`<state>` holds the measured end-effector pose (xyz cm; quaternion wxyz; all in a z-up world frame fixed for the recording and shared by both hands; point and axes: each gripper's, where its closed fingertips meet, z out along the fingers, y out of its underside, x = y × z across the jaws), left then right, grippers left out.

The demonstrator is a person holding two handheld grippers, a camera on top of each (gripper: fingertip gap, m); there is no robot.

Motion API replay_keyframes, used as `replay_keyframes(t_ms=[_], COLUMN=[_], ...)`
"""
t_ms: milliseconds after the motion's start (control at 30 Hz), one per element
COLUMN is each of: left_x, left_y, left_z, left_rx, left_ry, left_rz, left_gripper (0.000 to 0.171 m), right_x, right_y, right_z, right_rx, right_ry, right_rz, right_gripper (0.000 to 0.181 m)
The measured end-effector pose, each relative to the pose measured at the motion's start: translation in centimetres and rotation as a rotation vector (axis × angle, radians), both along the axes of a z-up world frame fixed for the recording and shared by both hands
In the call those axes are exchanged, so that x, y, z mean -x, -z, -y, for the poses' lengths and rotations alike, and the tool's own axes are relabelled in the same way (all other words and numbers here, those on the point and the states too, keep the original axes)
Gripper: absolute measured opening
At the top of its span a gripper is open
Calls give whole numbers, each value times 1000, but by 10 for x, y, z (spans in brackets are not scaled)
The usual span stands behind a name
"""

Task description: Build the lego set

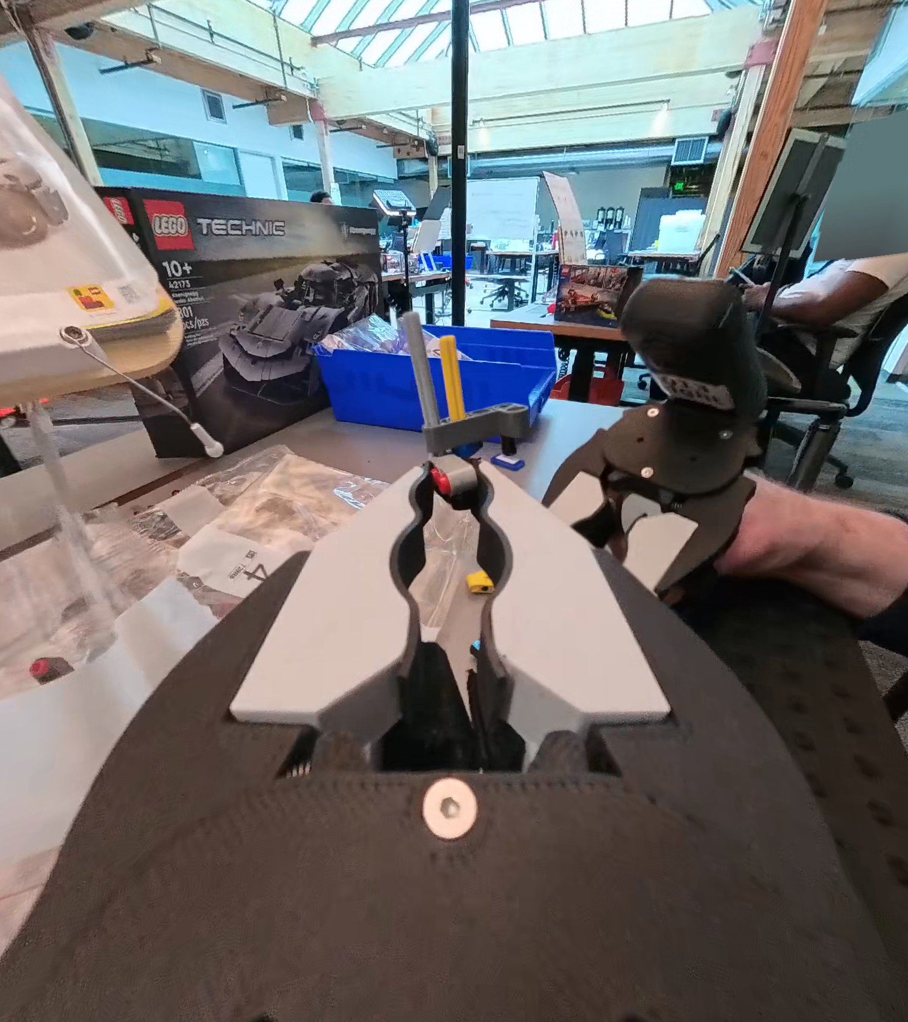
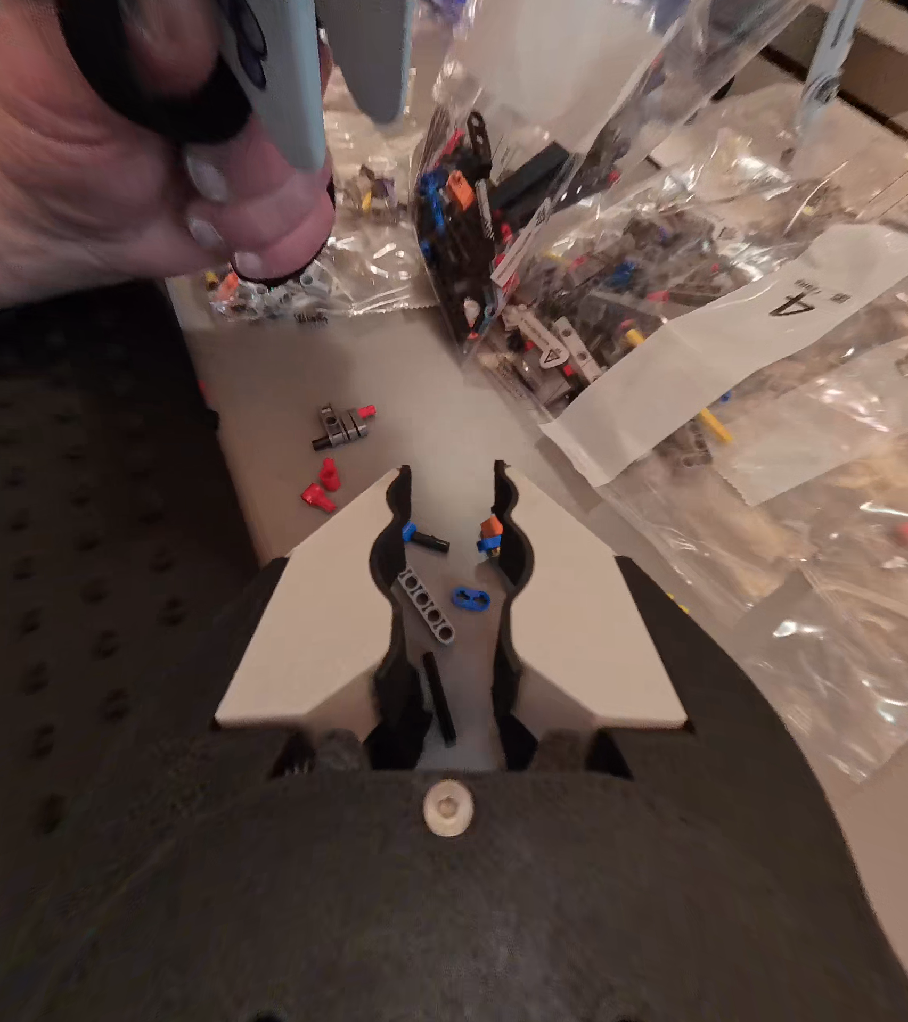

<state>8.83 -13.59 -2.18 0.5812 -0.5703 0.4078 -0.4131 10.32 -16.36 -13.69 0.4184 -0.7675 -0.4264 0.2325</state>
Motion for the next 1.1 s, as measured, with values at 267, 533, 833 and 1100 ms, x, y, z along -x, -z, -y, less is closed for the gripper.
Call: replay_keyframes(t_ms=[267, 533, 833, 1100], left_x=[-2, -2, -8, -3], left_y=[2, 5, 26, 64], left_z=[2, 1, -5, -22], left_rx=[-43, 19, 65, 118], left_ry=[15, 50, 19, -85], left_rz=[-17, -11, -125, -348], left_gripper=[12, 12, 12, 12], right_x=[-4, -4, 103, 115], right_y=[-3, -90, -114, -83], right_z=[-13, -4, 23, 12], right_rx=[-75, -404, -485, -361], right_ry=[76, 87, -265, -339], right_rz=[93, 24, 125, 160], right_gripper=[68, 56, 59, 38])
